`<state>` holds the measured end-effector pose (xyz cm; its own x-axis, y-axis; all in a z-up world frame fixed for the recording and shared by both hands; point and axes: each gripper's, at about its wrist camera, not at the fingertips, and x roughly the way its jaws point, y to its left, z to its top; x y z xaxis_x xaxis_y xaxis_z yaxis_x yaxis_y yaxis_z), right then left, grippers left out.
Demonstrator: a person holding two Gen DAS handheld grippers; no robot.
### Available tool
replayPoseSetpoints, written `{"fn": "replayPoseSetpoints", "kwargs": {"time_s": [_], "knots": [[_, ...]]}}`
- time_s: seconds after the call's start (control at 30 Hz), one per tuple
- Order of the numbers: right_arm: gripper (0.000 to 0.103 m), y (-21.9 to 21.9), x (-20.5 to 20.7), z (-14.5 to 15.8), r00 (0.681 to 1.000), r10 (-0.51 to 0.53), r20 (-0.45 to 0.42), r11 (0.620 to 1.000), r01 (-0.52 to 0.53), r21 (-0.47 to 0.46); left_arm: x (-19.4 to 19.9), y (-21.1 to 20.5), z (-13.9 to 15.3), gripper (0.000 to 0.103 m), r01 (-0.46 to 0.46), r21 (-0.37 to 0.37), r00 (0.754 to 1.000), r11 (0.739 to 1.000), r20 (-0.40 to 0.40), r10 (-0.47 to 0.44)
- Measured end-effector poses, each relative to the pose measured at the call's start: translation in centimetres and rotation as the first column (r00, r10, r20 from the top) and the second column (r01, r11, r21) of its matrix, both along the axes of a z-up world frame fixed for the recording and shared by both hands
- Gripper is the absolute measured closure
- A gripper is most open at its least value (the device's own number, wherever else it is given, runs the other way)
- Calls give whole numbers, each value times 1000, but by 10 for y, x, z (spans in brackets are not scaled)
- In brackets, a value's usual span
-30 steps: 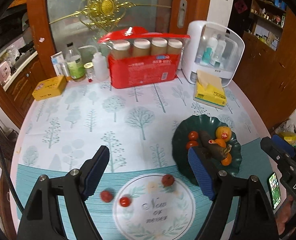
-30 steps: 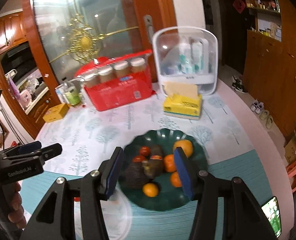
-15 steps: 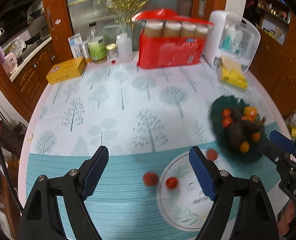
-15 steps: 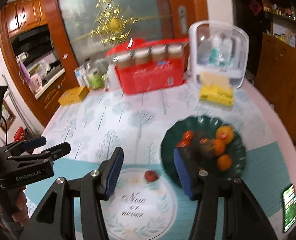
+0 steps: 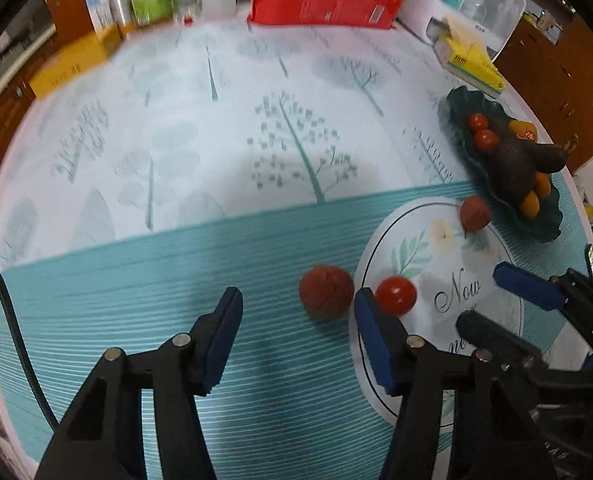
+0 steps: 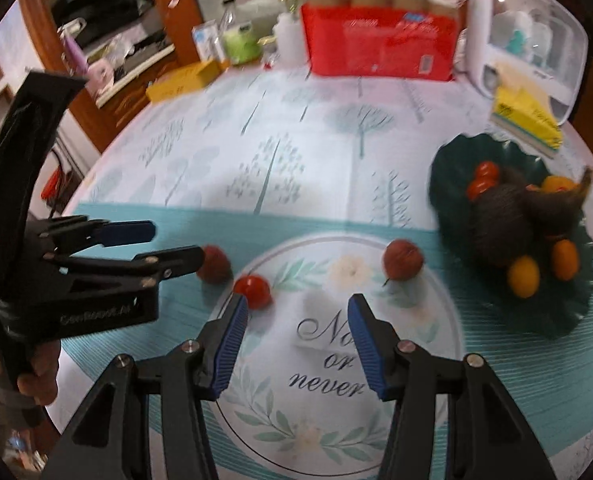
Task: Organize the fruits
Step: 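Grasp the brown lychee with the left tool while the right tool grasps a red tomato, then carry lychee and tomato onto the green plate and open both tools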
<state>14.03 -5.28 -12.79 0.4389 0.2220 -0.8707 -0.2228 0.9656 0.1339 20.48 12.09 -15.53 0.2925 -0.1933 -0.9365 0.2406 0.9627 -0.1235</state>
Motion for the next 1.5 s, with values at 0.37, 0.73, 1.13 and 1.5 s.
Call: {"fn": "replayPoseSetpoints", "kwargs": {"time_s": [0.37, 0.73, 1.13, 1.5], "knots": [[52, 22, 12, -30, 996, 74, -48, 997, -74, 11, 8, -12, -20, 64, 46, -51, 999, 998, -19, -47], [65, 40, 19, -41, 992, 125, -11, 992, -125, -25, 5, 3, -11, 73, -22, -82, 1000, 996, 10, 23], [76, 47, 18, -42, 990, 141, 20, 988, -139, -65, -17, 14, 5, 73, -68, -49, 997, 997, 18, 69], [76, 2, -11, -4, 993, 91, 68, 996, -90, -18, -37, -28, 41, 73, -13, -24, 999, 1000, 45, 14]]}}
